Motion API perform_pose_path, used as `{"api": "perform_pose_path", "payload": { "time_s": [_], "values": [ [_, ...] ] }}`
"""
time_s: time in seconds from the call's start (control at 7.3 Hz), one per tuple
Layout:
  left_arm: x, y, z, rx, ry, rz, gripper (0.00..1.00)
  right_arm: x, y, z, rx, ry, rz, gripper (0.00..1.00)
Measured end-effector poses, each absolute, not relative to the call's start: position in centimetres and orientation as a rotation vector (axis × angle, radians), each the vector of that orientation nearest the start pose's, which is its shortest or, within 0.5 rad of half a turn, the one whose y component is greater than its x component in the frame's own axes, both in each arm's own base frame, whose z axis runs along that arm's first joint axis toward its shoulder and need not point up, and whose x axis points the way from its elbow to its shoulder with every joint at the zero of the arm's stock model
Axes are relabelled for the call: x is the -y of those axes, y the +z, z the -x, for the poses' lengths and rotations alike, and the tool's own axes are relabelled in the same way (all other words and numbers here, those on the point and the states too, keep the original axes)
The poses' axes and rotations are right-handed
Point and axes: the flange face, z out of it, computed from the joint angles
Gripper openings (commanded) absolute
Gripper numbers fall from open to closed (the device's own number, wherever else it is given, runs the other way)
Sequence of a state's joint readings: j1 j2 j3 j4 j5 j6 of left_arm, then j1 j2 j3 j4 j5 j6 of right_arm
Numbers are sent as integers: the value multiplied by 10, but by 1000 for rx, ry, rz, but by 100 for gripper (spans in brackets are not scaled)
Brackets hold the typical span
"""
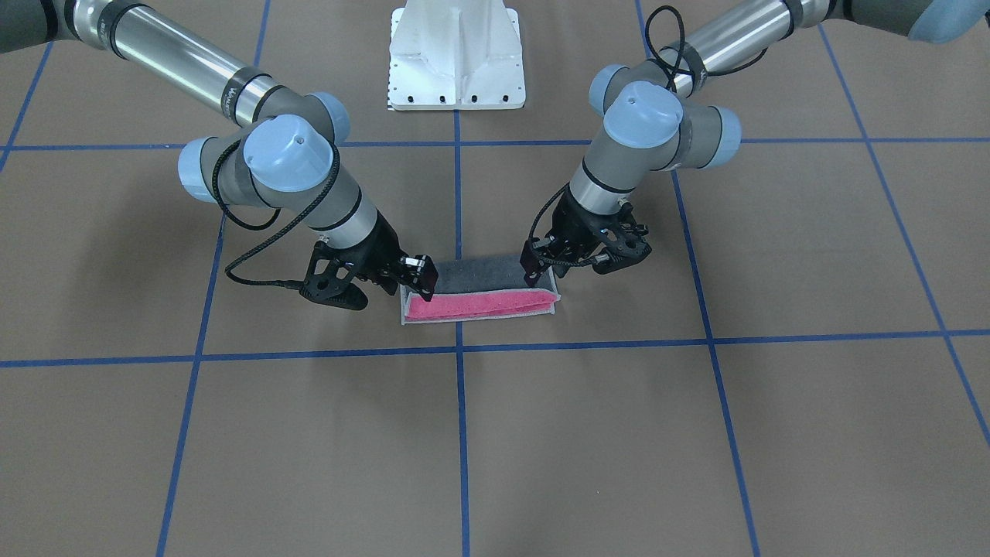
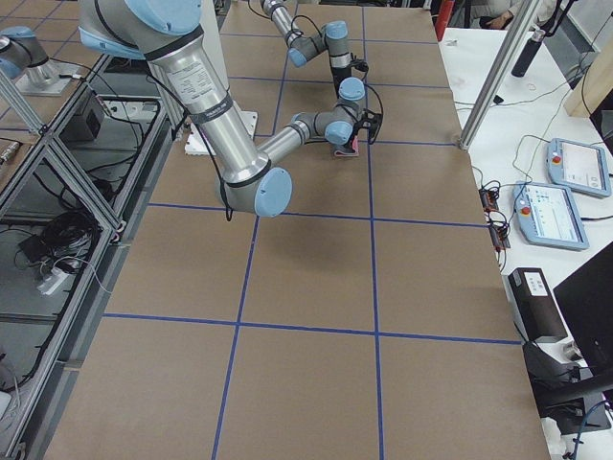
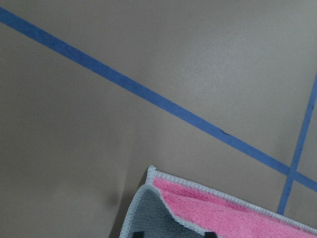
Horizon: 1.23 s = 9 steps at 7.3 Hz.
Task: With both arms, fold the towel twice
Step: 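Release the towel with both grippers and raise the right gripper away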
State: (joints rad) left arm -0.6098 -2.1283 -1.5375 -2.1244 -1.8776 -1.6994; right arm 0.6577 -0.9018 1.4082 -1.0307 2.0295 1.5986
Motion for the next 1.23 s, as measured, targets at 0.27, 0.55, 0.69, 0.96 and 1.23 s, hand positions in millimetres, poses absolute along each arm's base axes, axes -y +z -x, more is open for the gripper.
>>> {"api": "perform_pose_path", "payload": {
  "time_s": [0.27,0.55,0.69,0.96,1.23],
  "values": [
    [485,281,-509,-1120,-501,10,100,528,262,516,1115,384,84,99],
    [484,272,-515,-1132,-544,45,100,543,263,495,1124,380,104,99],
    [482,263,-526,-1138,-573,74,100,554,268,477,1125,364,107,99],
    [473,248,-556,-1143,-595,114,100,576,293,437,1113,335,95,99],
    [474,242,-570,-1152,-598,115,100,589,315,409,1103,320,91,99]
  ]
}}
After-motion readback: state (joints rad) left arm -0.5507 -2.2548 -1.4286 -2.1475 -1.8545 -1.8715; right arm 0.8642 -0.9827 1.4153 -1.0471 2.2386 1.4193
